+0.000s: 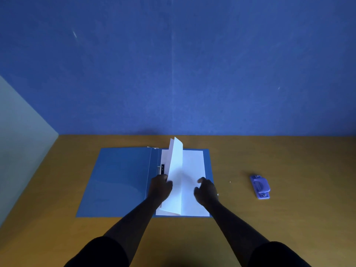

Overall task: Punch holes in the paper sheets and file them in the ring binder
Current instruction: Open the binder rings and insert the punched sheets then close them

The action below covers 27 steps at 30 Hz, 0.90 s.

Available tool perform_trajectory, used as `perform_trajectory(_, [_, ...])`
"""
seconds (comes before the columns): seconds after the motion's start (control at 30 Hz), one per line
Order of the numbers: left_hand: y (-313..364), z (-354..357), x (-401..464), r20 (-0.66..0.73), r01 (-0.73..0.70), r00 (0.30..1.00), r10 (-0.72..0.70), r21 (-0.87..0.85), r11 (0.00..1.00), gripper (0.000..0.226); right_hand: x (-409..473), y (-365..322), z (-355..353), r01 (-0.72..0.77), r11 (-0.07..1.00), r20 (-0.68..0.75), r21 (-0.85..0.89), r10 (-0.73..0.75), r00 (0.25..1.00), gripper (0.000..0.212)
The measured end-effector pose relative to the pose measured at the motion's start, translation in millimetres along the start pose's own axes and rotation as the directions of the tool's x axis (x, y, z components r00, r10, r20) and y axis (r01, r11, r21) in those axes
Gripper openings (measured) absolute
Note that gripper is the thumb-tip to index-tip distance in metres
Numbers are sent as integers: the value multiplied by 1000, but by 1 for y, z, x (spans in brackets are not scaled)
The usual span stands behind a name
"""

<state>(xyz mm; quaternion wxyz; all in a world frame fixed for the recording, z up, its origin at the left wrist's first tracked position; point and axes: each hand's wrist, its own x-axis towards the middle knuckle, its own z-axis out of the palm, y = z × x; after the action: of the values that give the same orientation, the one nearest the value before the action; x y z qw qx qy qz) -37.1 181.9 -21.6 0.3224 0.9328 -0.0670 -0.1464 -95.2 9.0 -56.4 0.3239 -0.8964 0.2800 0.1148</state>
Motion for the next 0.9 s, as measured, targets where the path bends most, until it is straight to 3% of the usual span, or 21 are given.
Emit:
perform_trajectory(0.13, [-6, 2, 1, -16, 27, 1000, -27, -9, 1000, 41, 10, 24, -4, -177, 981, -11, -78, 177, 984, 42])
perform_trajectory(0.3, [-15, -6, 6, -29, 67, 997, -68, -8, 998, 36, 20, 23, -2, -249, 968, 17, 24, 249, 968, 36])
perform_trajectory(0.43, [-21, -14, 8, -41, 70, 997, -70, 2, 998, 39, 22, 18, -1, -287, 955, 35, 74, 285, 958, 12])
perform_trajectory(0.6, [-28, -14, 11, -66, 114, 991, -116, -31, 993, 32, 19, 15, -1, -241, 963, -74, 117, 251, 965, 19])
perform_trajectory(0.7, [-29, -11, 10, -49, 110, 992, -114, -77, 991, 8, 17, 12, 0, -218, 970, -130, 111, 232, 964, 5])
perform_trajectory(0.83, [-28, -10, 6, -49, 58, 996, -70, -207, 977, 60, 9, 0, -6, -163, 966, -181, 201, 201, 963, 17])
perform_trajectory(0.9, [-22, -12, 1, -40, 1, 999, -10, -225, 974, 72, 5, -7, -10, -116, 961, -145, 251, 155, 977, 14])
